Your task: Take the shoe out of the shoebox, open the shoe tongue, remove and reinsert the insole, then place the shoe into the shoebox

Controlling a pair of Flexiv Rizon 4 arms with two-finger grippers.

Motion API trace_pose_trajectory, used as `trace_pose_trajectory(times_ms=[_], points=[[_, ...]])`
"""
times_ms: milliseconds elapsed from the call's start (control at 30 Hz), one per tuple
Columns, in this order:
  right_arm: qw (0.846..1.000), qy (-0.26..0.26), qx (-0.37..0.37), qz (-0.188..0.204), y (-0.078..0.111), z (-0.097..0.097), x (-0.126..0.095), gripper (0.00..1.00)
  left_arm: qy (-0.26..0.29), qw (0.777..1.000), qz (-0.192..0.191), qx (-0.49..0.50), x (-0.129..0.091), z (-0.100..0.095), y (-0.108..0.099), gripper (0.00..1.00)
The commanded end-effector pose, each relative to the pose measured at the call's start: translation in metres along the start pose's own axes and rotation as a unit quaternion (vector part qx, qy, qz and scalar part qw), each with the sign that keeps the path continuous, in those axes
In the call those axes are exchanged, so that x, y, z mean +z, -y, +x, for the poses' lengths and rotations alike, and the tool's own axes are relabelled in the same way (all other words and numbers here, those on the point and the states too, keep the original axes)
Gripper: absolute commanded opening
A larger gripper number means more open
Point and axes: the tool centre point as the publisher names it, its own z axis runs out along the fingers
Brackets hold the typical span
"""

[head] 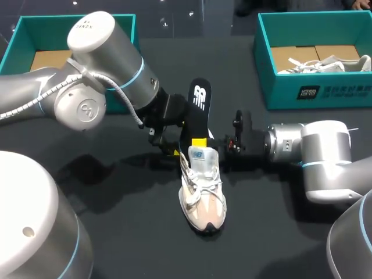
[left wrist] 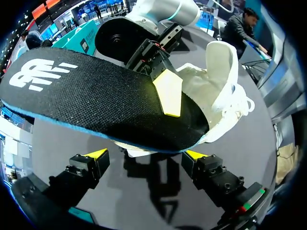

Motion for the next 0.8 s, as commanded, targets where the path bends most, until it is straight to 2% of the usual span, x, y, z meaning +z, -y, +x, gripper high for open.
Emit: trace_pose_trajectory(times_ms=[33, 300, 633, 700, 800], points=[[1.0, 0.027, 0.003, -0.007, 0.008, 0.008, 0.0015, 0.0, 0.0, 1.0, 0.0, 0.0, 0.0008, -0.0004, 0.0001, 1.0], [0.999, 0.046, -0.013, -0.025, 0.0107, 0.0149, -0.0053, 0.0, 0.0, 1.0, 0.0, 0.0, 0.0008, -0.0004, 0.0001, 1.0], [1.0, 0.022, -0.005, -0.015, 0.0137, 0.0112, -0.006, 0.0, 0.0, 1.0, 0.0, 0.0, 0.0008, -0.0004, 0.0001, 1.0], [1.0, 0.019, -0.004, -0.01, 0.0117, 0.0098, -0.0058, 0.09, 0.0, 1.0, 0.0, 0.0, 0.0008, -0.0004, 0.0001, 1.0], [1.0, 0.015, -0.005, -0.002, 0.0068, 0.0078, -0.0051, 0.11, 0.0, 1.0, 0.0, 0.0, 0.0008, -0.0004, 0.0001, 1.0]])
